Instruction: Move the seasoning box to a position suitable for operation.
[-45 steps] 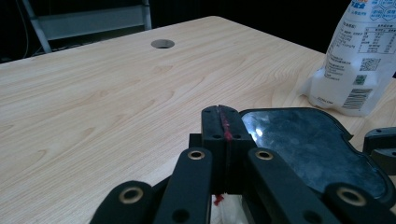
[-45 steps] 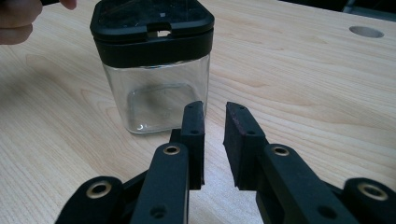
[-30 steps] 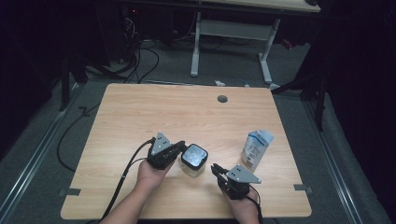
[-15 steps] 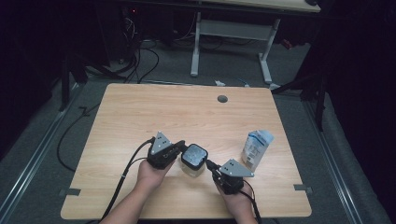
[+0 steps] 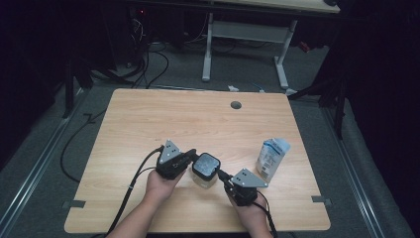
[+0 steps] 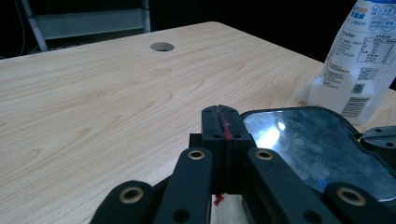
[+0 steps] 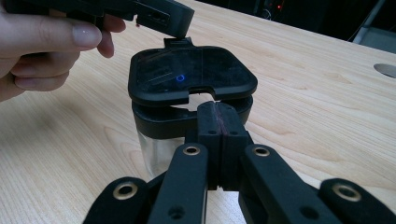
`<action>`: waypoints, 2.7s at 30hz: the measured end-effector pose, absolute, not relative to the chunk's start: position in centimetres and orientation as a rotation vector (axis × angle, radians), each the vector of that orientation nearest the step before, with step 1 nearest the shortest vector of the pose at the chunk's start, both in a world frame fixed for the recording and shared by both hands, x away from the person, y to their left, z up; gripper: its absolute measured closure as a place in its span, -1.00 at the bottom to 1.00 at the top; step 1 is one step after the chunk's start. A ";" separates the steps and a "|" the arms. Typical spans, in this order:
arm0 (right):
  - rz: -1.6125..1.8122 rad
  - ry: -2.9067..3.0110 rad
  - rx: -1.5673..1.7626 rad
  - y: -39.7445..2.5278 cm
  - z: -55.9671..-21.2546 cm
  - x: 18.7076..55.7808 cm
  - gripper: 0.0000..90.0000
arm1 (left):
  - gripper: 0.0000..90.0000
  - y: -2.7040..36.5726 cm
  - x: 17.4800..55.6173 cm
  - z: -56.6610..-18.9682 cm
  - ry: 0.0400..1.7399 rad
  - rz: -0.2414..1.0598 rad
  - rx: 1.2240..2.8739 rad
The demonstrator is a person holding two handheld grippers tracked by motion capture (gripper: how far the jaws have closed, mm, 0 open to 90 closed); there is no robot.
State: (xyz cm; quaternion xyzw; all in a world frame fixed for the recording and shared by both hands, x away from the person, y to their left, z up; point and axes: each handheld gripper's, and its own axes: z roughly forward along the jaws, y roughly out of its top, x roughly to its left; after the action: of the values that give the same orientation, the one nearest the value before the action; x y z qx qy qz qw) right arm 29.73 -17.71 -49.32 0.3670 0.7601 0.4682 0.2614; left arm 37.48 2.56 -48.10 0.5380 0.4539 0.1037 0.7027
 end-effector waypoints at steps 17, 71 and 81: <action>1.268 2.064 0.984 -17.6 -49.0 29.9 0.99 | 1.00 2.6 37.5 -48.1 1.015 0.227 1.194; 1.344 2.031 0.947 -15.1 -46.4 32.4 0.99 | 0.92 5.0 32.2 -48.7 0.962 0.169 1.262; 1.353 2.025 0.943 -15.0 -46.0 32.4 0.99 | 0.93 3.2 31.9 -48.1 0.941 0.154 1.250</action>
State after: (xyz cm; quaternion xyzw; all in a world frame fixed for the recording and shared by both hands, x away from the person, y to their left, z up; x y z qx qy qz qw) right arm 32.36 -14.97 -46.04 0.3485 0.7484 0.5000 0.2617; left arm 31.85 3.24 -48.08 0.5627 0.4234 0.0693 0.7066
